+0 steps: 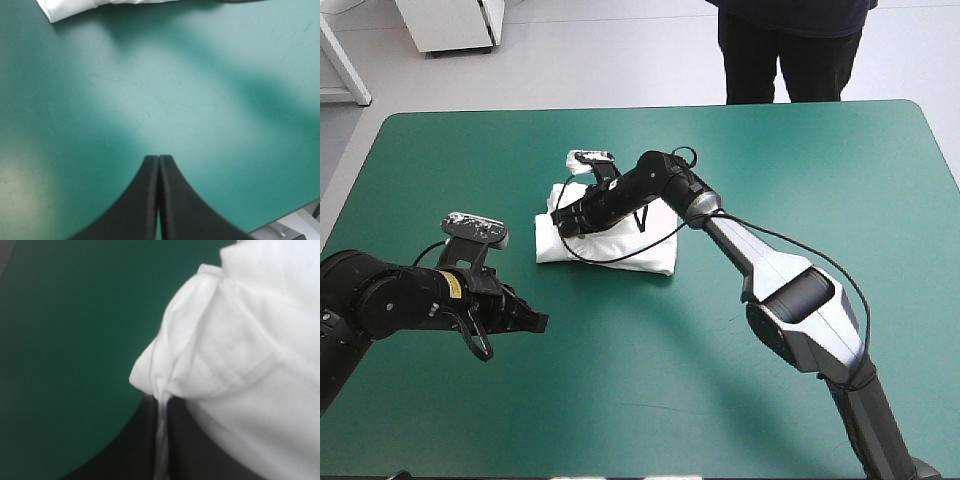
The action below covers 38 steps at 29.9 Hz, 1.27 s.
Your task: Fold the cloth
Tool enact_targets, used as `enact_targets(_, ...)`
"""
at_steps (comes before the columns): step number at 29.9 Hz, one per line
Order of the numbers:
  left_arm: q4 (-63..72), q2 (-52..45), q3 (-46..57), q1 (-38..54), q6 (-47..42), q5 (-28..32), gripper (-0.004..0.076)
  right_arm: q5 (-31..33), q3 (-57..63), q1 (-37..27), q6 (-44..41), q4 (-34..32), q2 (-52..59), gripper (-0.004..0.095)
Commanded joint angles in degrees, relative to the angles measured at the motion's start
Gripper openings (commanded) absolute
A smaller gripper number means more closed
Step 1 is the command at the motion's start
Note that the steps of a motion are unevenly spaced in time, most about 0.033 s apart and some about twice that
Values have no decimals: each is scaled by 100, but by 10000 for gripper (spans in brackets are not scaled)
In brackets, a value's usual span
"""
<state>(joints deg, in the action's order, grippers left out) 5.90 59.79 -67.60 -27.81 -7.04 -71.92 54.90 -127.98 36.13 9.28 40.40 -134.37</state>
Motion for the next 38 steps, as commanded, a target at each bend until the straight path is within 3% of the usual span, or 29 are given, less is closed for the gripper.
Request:
enact_targets(1, 111, -89, -132, 3, -60, -174, -22, 59, -200, 53, 348, 551, 369, 72)
enact_targets(6, 127, -89, -132, 3, -60, -174, -22, 330, -485, 41, 268, 569, 369, 450)
enact_targets(8, 127, -89, -132, 3, -60, -174, -22, 497, -658, 30, -87, 347, 369, 519)
enact_targets(14, 191, -89, -132, 3, -60, -174, -22, 1193, -1356, -27, -506, -816, 369, 454)
enact_targets(18, 202, -89, -132, 3, -60, -163, -22, 1665, -1682, -186, -687, -1099, 369, 453)
enact_targets(22, 262, -89, -132, 3, -60, -163, -22, 1665, -1669, -358, -965, -1427, 494, 453)
enact_targets(28, 324, -89, -132, 3, -55, -174, -22, 1673, -1521, -452, -1208, -2630, 867, 449)
enact_targets(38, 313, -89, -132, 3, -15, -174, -22, 1673, 498, -1046, -1364, -2600, 1503, 449)
